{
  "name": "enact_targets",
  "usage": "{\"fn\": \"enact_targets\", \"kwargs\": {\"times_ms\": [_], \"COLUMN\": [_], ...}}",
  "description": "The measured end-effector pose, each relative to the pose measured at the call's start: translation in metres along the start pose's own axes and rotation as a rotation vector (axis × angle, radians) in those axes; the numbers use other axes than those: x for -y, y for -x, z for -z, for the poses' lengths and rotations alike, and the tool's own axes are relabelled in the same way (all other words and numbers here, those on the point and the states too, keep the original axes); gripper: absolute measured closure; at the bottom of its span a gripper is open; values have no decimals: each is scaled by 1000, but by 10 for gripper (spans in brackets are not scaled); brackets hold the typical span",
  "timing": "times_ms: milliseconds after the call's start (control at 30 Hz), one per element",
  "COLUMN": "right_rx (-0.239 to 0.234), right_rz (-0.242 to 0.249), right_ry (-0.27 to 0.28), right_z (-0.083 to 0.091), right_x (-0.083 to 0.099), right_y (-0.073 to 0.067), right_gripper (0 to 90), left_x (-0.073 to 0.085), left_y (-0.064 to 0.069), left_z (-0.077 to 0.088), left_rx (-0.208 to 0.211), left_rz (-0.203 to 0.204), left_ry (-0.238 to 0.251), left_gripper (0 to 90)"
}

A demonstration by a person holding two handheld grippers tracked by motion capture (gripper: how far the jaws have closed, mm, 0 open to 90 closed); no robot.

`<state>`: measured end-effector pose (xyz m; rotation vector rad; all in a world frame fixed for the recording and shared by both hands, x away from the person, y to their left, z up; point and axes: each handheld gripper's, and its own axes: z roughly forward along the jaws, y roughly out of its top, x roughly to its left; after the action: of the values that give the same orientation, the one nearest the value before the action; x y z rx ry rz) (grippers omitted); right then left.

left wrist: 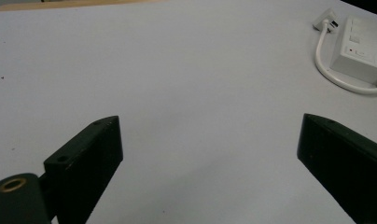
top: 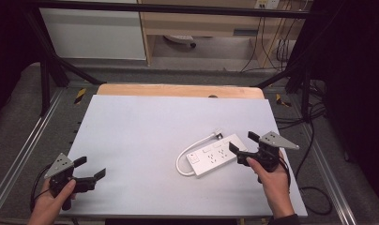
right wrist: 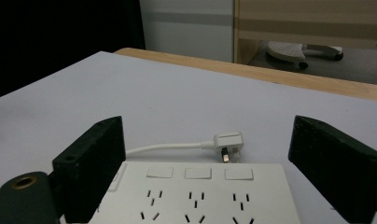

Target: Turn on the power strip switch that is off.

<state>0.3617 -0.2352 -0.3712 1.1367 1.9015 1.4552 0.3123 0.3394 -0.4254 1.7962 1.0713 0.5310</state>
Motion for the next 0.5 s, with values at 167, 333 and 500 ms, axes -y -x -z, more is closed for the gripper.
{"fn": "enact_targets", "kwargs": {"times_ms": [167,333,500], "right_rx": [-5,-12,-7], "right_rz": [8,15,30], "right_ry": [-3,-3,1], "right_z": [-6,-17,-25], "right_x": [-1,-2,-4], "right_y": [-3,-8,-12], "right_gripper": [171,243,338], "left_x": [0,1,1], "left_y": [-1,0,-2], "left_z": [0,0,1], "left_rx": [-1,-1,-10], "left_rz": [0,-1,6], "left_ry": [1,-2,-1], "left_gripper": [71,73,69]}}
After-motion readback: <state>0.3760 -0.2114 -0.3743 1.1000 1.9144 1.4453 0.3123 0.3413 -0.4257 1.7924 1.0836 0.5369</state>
